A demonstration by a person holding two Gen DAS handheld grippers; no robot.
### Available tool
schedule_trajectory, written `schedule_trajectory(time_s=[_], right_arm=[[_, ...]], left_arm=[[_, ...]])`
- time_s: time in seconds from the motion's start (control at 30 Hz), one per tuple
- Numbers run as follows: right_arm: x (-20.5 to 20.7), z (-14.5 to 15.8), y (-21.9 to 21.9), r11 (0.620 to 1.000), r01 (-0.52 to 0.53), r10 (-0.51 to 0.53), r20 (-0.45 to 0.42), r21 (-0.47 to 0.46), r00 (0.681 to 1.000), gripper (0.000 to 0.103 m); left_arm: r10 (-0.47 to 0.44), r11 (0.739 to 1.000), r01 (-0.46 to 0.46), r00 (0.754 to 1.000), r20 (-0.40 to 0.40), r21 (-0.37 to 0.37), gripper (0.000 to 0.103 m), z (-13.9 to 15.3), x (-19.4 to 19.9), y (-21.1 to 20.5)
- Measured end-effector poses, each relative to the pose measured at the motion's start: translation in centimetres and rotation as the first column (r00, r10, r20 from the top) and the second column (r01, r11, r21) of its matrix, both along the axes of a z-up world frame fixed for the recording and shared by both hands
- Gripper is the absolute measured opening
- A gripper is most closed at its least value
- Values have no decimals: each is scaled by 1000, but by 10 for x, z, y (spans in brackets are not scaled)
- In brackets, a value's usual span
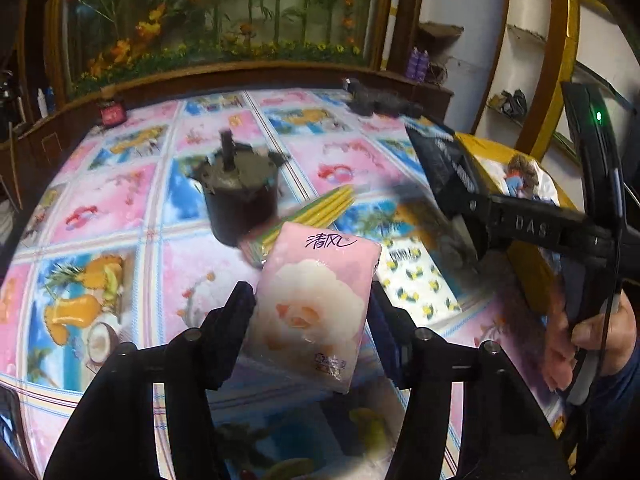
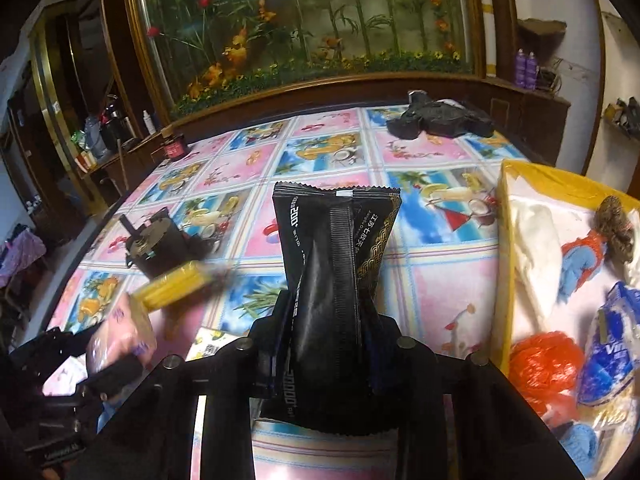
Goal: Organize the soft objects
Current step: 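Grasp the pink Qingfeng tissue pack with the left tool while the right grasps the black packet, then carry the pink tissue pack and black packet over the white box with both tools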
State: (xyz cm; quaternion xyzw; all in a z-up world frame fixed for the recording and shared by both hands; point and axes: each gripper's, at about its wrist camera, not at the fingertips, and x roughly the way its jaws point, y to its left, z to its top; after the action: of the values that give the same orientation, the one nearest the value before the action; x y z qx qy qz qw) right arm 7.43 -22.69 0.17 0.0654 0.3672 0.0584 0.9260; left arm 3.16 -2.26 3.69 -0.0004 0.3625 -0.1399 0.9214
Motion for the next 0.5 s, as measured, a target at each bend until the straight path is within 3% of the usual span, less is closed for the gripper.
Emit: schedule_trajectory(time_s=[0.23,0.33,0.5], right_arm=[[-29,19,15,994,-106,110,130,-36,985,30],[-39,17,22,985,-165,170,147,-41,974,30],[-44,14,21,983,-177,184,168,-57,969,30]], left_arm=[[92,996,-90,986,136,-25,56,17,-6,11],[122,992,-122,978,169,-11,56,20,-6,10],[163,985,-173,964,208,28,56,21,-5,3]])
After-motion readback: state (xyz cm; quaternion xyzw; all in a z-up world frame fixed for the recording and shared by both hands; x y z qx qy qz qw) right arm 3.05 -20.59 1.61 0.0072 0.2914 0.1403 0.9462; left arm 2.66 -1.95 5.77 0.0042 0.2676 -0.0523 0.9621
